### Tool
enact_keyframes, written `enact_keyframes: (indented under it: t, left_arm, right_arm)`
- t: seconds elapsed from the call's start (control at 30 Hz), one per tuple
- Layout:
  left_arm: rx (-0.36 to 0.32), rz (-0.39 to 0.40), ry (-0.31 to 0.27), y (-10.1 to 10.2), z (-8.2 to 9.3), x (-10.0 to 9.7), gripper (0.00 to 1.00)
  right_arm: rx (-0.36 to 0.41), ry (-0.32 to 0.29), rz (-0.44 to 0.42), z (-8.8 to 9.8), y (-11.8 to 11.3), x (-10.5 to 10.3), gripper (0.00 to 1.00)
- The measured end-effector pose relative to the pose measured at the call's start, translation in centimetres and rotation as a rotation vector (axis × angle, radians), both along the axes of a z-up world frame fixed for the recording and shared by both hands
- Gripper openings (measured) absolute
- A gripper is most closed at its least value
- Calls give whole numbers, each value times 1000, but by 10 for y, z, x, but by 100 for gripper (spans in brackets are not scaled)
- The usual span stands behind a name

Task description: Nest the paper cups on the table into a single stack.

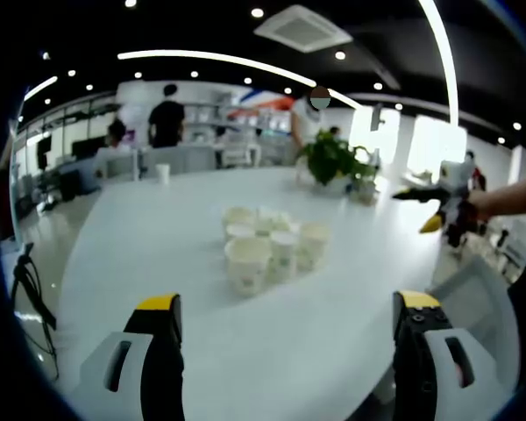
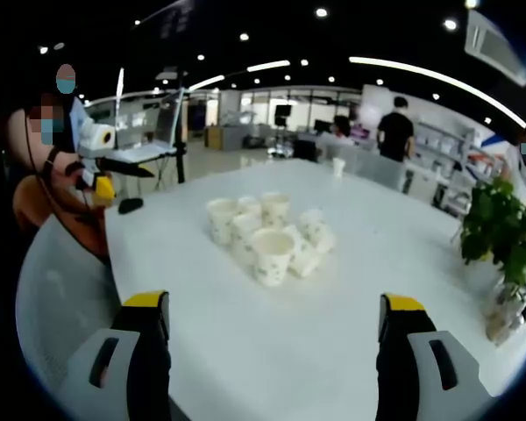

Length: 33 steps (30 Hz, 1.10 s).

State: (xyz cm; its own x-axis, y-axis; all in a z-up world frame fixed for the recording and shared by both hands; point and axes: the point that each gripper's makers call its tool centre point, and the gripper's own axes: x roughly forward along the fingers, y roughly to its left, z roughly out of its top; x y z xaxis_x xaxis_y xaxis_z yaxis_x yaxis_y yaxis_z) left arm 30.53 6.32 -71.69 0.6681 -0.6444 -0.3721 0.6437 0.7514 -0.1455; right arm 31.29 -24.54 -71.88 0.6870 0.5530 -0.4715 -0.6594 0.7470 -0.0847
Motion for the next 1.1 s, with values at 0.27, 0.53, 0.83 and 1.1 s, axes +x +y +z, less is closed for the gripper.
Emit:
enact_keyframes:
  t: [0.27, 0.53, 0.83, 1.1]
  left_arm:
    - [-2, 0, 2, -1, 0, 1, 99]
    - [-7, 0, 2, -1, 0, 1, 99]
    - [-5, -3, -6, -3, 3, 2, 99]
    - [-11, -2, -22, -5, 6, 5, 99]
  right_arm:
    - [0, 1, -2, -1, -1, 1, 98]
    - [5, 6, -4, -3, -2, 0, 97]
    - [6, 6, -5, -3, -2, 1, 97]
    - [4, 4, -1, -5, -2, 0, 97]
